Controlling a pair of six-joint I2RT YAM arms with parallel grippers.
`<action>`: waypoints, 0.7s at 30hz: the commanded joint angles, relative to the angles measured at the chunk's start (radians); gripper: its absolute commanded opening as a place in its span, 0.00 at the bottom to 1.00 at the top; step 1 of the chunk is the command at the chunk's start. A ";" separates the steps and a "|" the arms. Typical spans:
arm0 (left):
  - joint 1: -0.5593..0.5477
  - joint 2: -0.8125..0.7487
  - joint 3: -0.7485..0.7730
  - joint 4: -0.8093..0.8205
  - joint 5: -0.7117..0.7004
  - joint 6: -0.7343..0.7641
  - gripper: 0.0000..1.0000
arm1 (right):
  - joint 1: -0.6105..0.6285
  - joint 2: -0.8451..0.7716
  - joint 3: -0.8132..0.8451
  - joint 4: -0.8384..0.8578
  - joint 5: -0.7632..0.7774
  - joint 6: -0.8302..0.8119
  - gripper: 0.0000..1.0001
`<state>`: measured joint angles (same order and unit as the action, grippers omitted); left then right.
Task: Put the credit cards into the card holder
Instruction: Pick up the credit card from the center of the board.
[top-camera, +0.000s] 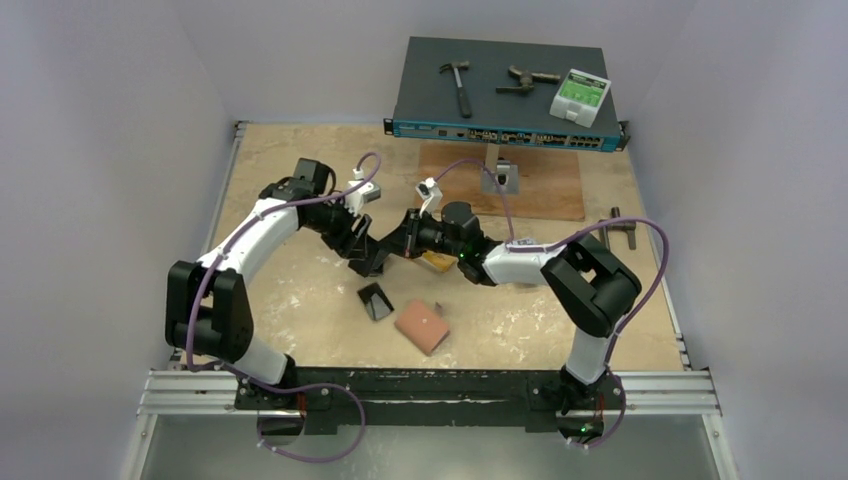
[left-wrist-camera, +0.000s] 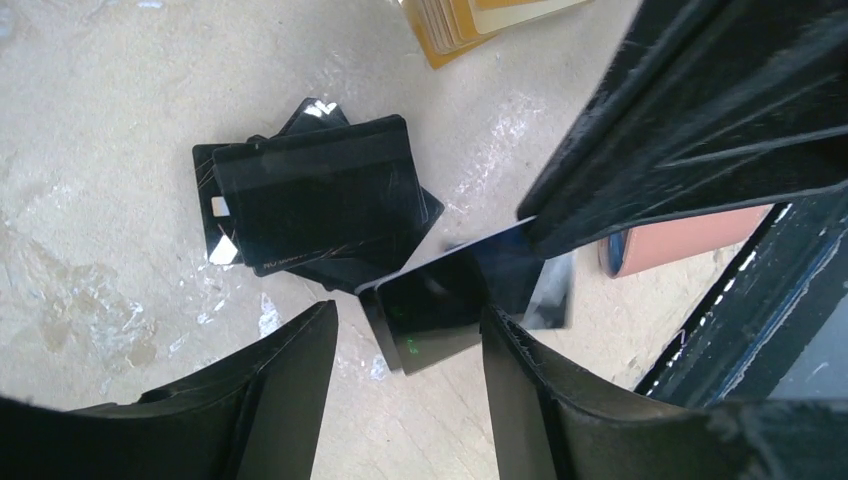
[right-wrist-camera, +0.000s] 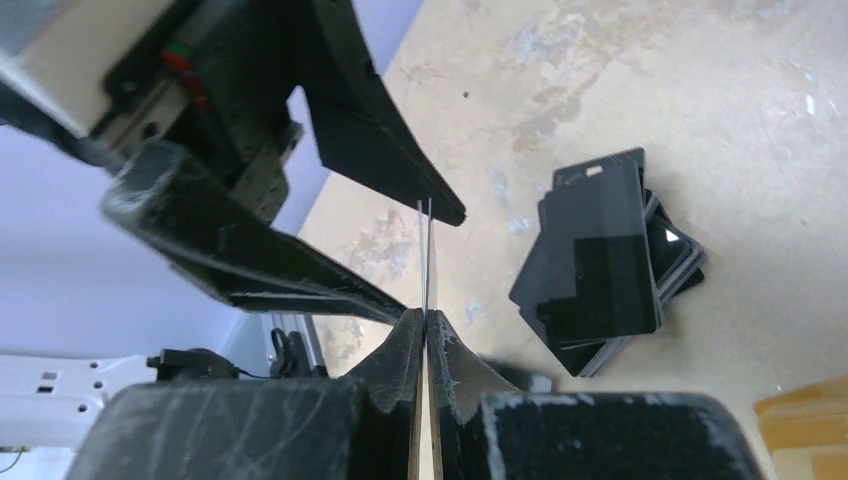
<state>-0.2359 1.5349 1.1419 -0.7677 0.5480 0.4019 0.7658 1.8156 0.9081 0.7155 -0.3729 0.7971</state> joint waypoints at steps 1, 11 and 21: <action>0.044 -0.042 0.009 -0.001 0.090 -0.018 0.55 | 0.002 -0.054 0.012 0.075 -0.063 -0.025 0.00; 0.065 -0.038 -0.001 -0.006 0.188 -0.009 0.35 | 0.002 -0.036 0.031 0.053 -0.067 -0.021 0.00; 0.099 -0.019 0.021 -0.046 0.264 -0.005 0.04 | -0.006 0.020 0.055 0.071 -0.113 0.016 0.09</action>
<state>-0.1463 1.5311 1.1400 -0.8188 0.7158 0.4030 0.7509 1.8225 0.9154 0.7227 -0.4152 0.7925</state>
